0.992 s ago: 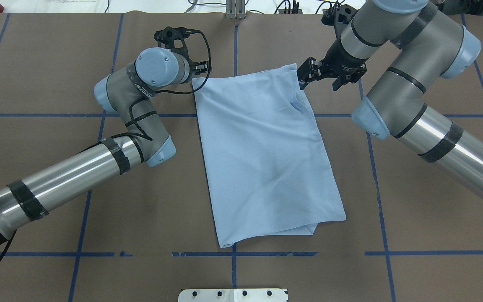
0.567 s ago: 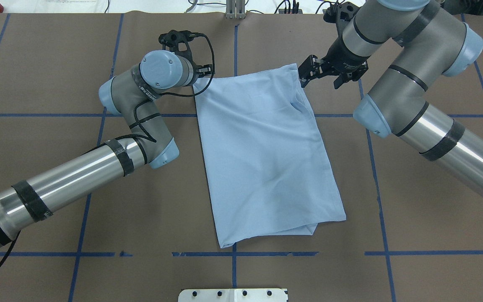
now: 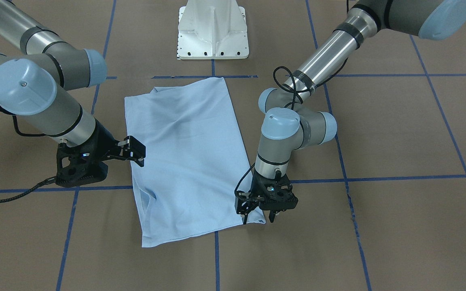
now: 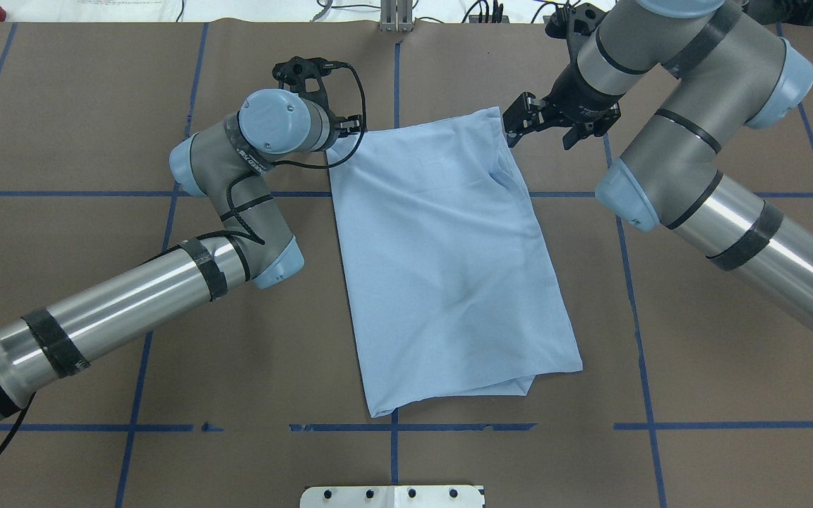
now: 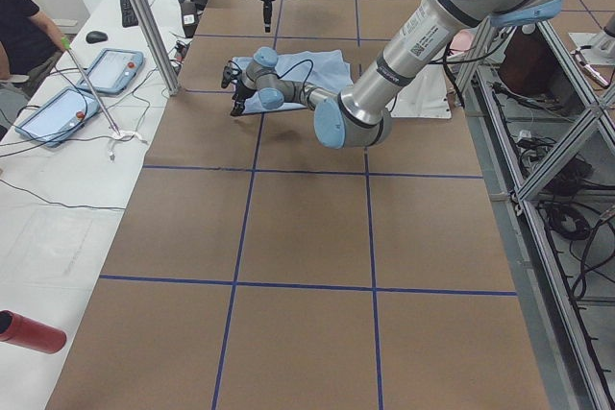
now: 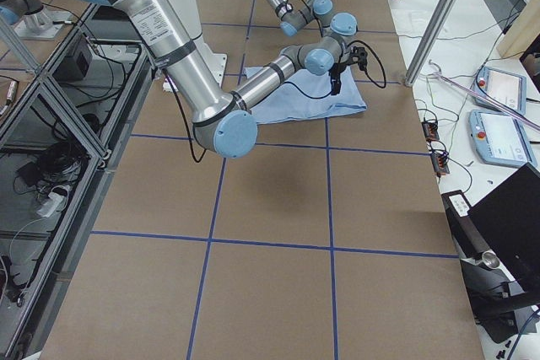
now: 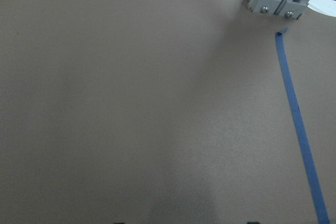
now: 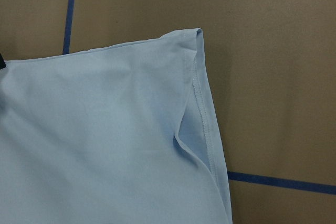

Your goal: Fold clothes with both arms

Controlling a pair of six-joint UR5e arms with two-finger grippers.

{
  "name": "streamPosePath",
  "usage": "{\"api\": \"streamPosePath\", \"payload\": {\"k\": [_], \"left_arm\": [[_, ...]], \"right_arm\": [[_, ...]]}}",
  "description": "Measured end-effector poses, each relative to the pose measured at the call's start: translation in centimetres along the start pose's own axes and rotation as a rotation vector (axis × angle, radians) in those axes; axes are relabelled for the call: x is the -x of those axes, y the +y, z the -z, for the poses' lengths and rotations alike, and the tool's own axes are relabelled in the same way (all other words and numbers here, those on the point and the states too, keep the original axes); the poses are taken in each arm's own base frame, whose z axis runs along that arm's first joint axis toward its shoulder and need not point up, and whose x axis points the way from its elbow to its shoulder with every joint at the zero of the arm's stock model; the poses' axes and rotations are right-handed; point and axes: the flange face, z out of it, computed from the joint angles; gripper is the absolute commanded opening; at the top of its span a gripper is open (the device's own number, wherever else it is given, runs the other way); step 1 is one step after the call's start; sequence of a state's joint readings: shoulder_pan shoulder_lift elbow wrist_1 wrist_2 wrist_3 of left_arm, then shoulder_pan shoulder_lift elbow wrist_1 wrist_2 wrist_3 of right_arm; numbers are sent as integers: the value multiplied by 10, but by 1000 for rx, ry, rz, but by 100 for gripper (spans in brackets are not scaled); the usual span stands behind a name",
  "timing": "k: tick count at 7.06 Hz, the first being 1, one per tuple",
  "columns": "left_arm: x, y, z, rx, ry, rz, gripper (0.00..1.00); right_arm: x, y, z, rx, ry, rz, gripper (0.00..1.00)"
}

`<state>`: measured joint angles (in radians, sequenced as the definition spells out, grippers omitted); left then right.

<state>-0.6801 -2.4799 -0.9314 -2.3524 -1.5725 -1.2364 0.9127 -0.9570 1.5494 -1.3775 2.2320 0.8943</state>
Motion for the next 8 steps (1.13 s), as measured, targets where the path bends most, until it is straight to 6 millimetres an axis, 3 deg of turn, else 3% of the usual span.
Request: {"api": "streamPosePath", "payload": {"k": [1,4,5,8], "left_arm": [[-2,2,2,4,5,-2,57],[-3,10,1,14,7,-7,27],[-4,12,1,17,8,-9,0],[-8,13,3,25,15,-9,0]], "right_arm": [[0,0,0,0,0,0,100],[-2,0,0,-1,1,-2,100],[-2,-1,0,-1,2,-3,100],[-4,-3,2,-4,3,-6,100]]}}
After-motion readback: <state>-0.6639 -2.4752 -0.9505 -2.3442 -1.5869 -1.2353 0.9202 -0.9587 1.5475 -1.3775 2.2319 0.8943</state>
